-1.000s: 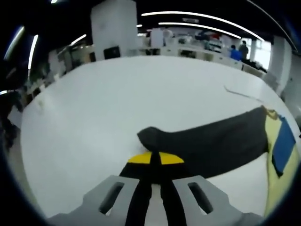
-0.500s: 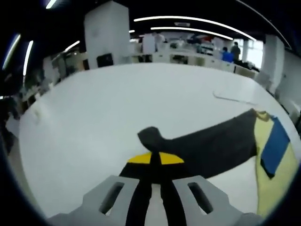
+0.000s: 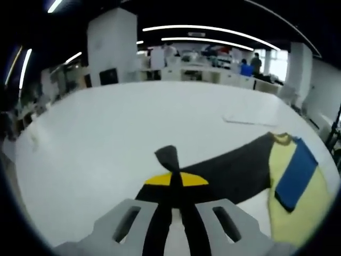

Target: Fold the garment on the visible template until the final outline fits inside the template.

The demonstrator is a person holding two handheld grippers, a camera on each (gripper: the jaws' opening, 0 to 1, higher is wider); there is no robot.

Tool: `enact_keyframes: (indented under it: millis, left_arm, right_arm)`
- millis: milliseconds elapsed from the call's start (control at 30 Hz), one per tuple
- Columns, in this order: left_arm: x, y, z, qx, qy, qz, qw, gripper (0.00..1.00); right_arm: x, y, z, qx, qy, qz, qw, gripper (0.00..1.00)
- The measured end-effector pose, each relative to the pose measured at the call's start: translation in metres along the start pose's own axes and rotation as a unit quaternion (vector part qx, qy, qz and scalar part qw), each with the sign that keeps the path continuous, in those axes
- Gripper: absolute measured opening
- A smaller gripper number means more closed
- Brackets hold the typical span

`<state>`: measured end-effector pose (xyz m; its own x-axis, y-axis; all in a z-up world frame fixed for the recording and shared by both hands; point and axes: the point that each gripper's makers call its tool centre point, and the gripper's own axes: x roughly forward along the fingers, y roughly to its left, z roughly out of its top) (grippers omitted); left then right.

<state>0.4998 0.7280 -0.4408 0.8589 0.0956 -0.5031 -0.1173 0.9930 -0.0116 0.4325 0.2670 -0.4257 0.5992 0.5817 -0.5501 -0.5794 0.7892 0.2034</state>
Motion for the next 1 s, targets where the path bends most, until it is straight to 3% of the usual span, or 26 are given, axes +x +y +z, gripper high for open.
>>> enact_keyframes:
  millis: [667, 1000]
  left_arm:
    - [0.002, -0.076, 0.030, 0.008, -0.014, -0.075, 0.9971, 0.01]
    - [0.012, -0.138, 0.032, 0.017, -0.014, -0.119, 0.9927, 0.01]
  right_arm:
    - [-0.025, 0.025, -0.005, -0.018, 0.001, 0.002, 0.9998, 1.00]
    - [-0.034, 0.039, -0.012, -0.003, -0.011, 0.019, 0.9998, 0.99]
